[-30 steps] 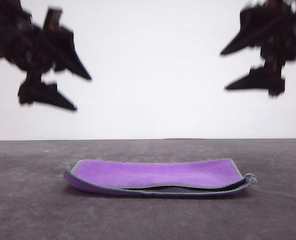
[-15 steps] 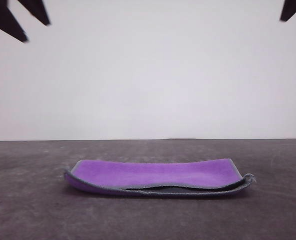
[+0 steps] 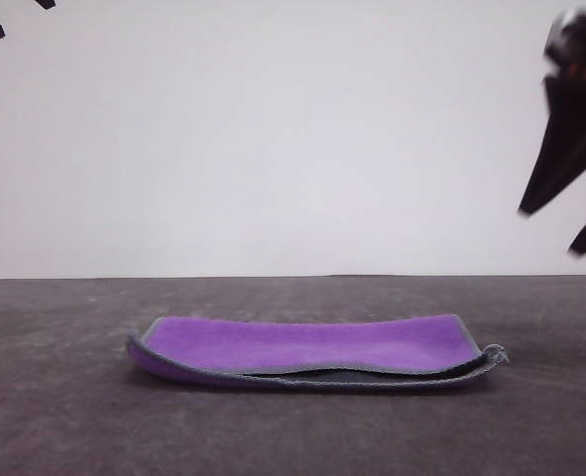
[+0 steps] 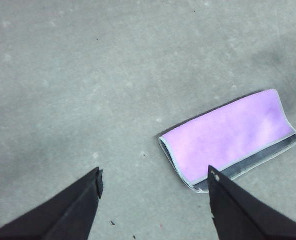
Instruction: Fold clothes
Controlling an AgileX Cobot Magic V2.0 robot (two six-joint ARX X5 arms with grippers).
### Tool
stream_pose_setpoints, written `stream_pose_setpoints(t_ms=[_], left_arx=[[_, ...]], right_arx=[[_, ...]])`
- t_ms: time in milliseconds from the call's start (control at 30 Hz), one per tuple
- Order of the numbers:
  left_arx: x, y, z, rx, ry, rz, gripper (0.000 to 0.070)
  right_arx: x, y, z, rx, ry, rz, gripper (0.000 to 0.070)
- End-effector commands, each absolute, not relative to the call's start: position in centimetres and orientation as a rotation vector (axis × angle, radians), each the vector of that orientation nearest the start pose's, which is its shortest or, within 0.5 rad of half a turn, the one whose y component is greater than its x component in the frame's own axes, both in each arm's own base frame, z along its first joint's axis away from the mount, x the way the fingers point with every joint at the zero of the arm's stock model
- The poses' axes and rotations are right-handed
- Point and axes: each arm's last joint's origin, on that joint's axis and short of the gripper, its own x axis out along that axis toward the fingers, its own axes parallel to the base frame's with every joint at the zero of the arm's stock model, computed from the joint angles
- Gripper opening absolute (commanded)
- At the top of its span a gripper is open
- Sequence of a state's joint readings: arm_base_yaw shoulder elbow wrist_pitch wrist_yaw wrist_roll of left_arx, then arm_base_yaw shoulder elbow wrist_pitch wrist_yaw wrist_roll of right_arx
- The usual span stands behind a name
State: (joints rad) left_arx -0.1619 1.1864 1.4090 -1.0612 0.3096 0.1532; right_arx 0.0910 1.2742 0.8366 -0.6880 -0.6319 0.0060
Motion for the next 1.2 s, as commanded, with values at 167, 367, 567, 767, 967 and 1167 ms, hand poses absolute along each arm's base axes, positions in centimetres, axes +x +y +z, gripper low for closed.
stream_pose_setpoints(t_ms=[167, 367, 567, 767, 967, 1167], left_arx=[[21.0, -4.4, 39.3, 0.065, 0.806, -0.5, 0.04], [21.0, -4.4, 39.3, 0.065, 0.806, -0.5, 0.04], [21.0, -4.4, 39.3, 0.064, 0.805, -0.503, 0.04], [21.0, -4.4, 39.3, 0.064, 0.805, -0.503, 0.04], [21.0, -4.4, 39.3, 0.065, 0.804, -0.503, 0.04], [21.0, -4.4, 39.3, 0.064, 0.804, -0.503, 0.04]], right_arx=[[25.7, 5.0, 19.0, 0.386, 1.18, 0.66, 0.0384], [27.0, 6.1, 16.0, 0.423, 1.26, 0.672, 0.0384], [27.4, 7.4, 14.3, 0.443, 1.311, 0.714, 0.0383], [27.4, 8.4, 14.2, 0.455, 1.304, 0.766, 0.0261], [27.7, 8.5, 14.3, 0.444, 1.266, 0.778, 0.0011], [28.0, 8.9, 14.7, 0.472, 1.214, 0.852, 0.0]])
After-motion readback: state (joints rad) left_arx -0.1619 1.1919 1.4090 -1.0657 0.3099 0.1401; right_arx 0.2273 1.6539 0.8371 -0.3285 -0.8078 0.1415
